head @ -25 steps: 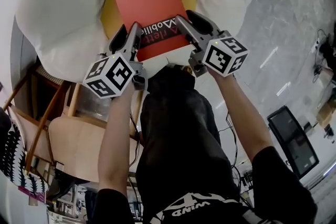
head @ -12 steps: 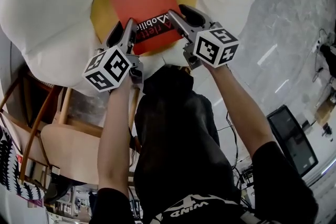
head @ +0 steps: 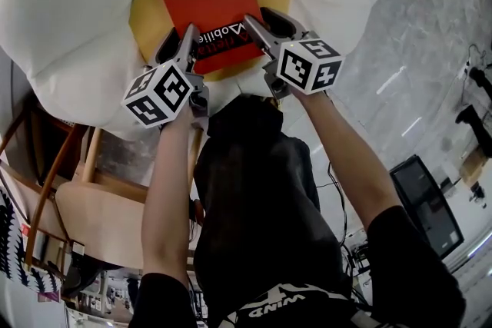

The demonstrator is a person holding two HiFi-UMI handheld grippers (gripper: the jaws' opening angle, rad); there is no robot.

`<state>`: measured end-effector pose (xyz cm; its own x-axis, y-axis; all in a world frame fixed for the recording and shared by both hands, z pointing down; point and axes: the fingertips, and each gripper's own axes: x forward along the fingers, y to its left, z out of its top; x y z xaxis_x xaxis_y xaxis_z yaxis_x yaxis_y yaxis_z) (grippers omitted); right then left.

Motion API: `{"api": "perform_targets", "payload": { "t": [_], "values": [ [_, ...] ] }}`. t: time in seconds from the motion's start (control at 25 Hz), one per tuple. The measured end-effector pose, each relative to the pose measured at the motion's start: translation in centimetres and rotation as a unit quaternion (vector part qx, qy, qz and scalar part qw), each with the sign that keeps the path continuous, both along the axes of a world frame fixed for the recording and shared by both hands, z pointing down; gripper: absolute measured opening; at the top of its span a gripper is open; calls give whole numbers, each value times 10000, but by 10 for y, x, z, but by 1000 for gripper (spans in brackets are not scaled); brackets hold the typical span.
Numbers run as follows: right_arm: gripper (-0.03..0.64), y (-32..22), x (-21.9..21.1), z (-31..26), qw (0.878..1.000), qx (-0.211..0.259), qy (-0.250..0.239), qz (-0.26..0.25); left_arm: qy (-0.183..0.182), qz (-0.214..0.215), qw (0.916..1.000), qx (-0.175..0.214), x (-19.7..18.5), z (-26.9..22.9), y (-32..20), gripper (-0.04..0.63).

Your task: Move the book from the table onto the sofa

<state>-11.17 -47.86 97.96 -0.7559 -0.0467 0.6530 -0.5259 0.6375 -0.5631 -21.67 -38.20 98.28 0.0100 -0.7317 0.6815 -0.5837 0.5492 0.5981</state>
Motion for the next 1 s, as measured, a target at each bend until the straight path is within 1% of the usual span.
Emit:
{"api": "perform_targets", "payload": {
  "t": [0.24,0.36,0.6,0.72,0.76,0.88,1.0],
  "values": [
    [164,0,0,-2,10000,59,-26,-26,5,-66,10000,-45,-1,1,0,161],
    [163,-2,4,-7,9997,195,-9,-111,-107,-62,9999,-98,-1,-2,3,161],
    [161,-8,2,-28,9998,184,-62,3,-228,-193,9995,-130,-11,-21,10,161],
    [150,-4,-1,-38,9998,149,-97,-7,-179,-192,9996,-101,-10,-34,11,161],
    [139,-1,-3,-42,9999,130,-104,-2,-137,-172,9997,-96,-7,-38,12,152],
    [98,12,-4,-54,10000,56,-79,-13,-3,-127,9999,-116,2,-51,18,87],
    [41,27,-4,-68,9998,57,-25,-190,124,-141,9998,-65,10,-68,20,35]
  ]
}}
